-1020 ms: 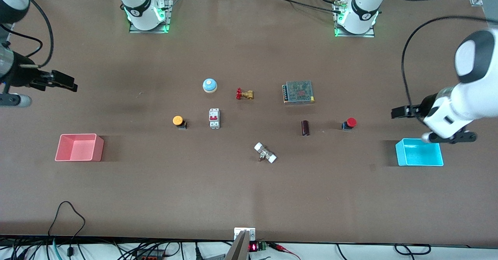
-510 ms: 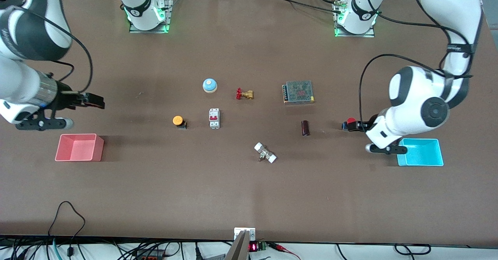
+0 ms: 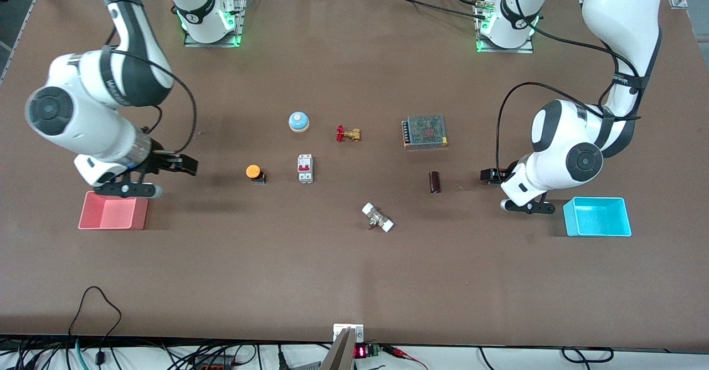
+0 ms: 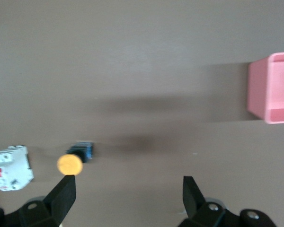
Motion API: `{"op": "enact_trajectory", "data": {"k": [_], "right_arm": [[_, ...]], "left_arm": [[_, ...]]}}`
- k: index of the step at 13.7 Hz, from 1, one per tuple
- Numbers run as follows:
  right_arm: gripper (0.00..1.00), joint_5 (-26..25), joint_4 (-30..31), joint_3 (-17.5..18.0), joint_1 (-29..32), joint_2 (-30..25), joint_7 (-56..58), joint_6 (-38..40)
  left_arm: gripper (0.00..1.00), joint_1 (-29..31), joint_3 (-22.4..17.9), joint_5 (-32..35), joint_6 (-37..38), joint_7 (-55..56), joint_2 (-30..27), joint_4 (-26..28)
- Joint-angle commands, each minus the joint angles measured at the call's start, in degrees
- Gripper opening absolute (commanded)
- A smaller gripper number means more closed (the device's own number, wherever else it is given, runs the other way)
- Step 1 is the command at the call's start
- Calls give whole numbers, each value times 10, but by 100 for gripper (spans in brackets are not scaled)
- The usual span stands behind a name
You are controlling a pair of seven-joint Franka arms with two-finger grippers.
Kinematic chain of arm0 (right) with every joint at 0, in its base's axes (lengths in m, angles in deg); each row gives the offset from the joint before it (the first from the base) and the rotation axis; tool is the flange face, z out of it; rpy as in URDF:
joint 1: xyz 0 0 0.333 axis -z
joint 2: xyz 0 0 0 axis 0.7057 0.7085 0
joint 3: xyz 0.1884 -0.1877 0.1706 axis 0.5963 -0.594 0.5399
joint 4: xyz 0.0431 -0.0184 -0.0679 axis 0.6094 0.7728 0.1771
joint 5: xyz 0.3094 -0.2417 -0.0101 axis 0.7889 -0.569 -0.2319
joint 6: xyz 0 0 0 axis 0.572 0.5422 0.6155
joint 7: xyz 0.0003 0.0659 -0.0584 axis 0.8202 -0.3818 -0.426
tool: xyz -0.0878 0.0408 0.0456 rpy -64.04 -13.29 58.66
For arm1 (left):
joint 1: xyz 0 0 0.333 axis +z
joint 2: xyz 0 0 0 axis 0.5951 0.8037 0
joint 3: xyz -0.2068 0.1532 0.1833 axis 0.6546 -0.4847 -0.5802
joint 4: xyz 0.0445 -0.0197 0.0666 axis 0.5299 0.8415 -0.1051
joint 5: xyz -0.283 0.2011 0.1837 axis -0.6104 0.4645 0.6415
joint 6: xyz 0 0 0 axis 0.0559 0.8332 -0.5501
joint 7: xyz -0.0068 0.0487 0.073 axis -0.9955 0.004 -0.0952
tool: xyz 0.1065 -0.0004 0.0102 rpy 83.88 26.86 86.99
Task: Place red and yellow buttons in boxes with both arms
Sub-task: 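Lower the left gripper onto the red button while the right gripper reaches yellow, then close both grippers on the red and yellow buttons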
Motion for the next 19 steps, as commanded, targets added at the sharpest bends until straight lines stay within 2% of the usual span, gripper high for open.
{"op": "enact_trajectory", "data": {"k": [1,4,7,12,17,19], "right_arm": [[100,-1,16,15,-29,16,-40,-46],[100,-26,73,50,-27,17,-84,-128],[100,-91,95,73,-25,22,-157,-150],[100,-93,142,73,-26,40,-207,-241],[100,-159,138,77,-25,64,-197,-245],[100,-164,135,79,-21,70,-192,-246]], "left_arm": [[100,-1,-1,28,-25,-7,-2,20],[100,-1,0,32,-29,-8,6,21],[100,0,3,30,-60,-8,6,48],[100,0,3,30,-69,-9,13,53],[100,6,3,31,-80,-10,29,52],[100,5,3,31,-80,-10,28,52]]}}
